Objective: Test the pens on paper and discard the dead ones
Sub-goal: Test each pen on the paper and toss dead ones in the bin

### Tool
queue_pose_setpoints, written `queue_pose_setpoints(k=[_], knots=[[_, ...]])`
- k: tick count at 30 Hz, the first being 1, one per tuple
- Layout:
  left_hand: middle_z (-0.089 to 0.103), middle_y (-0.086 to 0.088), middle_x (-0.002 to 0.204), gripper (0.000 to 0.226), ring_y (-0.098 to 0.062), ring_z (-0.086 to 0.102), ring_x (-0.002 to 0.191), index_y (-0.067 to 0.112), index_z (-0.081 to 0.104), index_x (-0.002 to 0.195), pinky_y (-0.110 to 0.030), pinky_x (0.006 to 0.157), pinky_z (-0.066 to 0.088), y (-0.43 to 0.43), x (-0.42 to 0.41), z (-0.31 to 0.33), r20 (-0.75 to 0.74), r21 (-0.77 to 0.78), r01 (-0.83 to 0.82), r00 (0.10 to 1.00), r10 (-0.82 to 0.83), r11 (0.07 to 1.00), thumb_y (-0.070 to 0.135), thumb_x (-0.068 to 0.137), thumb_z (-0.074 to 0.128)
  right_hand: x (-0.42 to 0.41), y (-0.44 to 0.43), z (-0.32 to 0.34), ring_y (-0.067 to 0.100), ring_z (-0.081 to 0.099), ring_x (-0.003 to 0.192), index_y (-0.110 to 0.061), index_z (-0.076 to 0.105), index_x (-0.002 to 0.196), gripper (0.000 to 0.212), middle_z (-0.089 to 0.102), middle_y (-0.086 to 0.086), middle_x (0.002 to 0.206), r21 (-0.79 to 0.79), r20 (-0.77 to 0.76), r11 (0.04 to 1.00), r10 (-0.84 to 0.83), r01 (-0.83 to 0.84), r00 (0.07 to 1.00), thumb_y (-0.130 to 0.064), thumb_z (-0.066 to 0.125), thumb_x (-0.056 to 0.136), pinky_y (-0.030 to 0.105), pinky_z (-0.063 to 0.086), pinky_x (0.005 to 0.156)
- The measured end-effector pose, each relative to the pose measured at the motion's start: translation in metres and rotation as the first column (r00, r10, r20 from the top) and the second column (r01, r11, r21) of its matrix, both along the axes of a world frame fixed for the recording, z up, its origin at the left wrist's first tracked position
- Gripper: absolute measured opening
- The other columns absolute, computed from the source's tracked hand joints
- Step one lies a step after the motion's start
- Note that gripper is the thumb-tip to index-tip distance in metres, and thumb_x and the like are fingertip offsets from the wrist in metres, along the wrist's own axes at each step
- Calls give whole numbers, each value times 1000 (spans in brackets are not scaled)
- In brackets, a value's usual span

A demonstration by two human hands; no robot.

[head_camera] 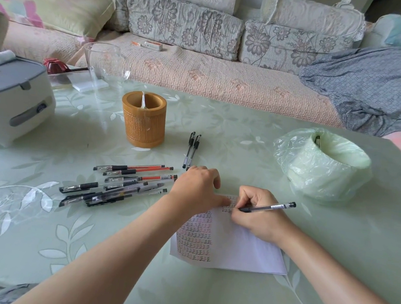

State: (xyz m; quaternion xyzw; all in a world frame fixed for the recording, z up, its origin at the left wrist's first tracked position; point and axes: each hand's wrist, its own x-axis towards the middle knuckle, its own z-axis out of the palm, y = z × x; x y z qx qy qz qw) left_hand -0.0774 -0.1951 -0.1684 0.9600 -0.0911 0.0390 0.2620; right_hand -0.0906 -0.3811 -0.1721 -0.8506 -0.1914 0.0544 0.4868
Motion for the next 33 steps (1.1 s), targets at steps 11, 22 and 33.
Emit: queue_pose_setpoints(k=[11, 22, 33], knots=[[51, 4, 87, 45, -14, 43, 86, 24, 59, 94, -28, 72, 38, 2, -1, 2, 2, 14, 22, 1000, -22, 1000, 57, 69, 75, 1, -2, 5, 12, 34, 49, -10, 46, 63, 22, 42, -3, 52, 150, -108, 984, -80, 96, 991, 0, 64, 71, 26, 26, 49], [57, 10, 96, 30, -10, 57, 83, 26, 64, 113, -20, 73, 44, 32, -5, 25, -95, 71, 179, 980, -172, 981, 36, 85, 69, 2, -2, 18, 14, 55, 51, -20, 74, 108, 35, 67, 6, 77, 302, -242, 932, -130, 202, 962, 4, 51, 96, 25, 43, 40], [62, 10, 88, 11, -9, 58, 78, 24, 64, 96, -16, 64, 43, 32, -9, 25, -8, 27, 100, 995, -100, 995, 24, 86, 70, 0, -4, 44, 23, 57, 55, -15, 61, 113, 31, 56, 11, 88, 381, -312, 917, 3, 122, 950, 4, 40, 99, 36, 52, 52]])
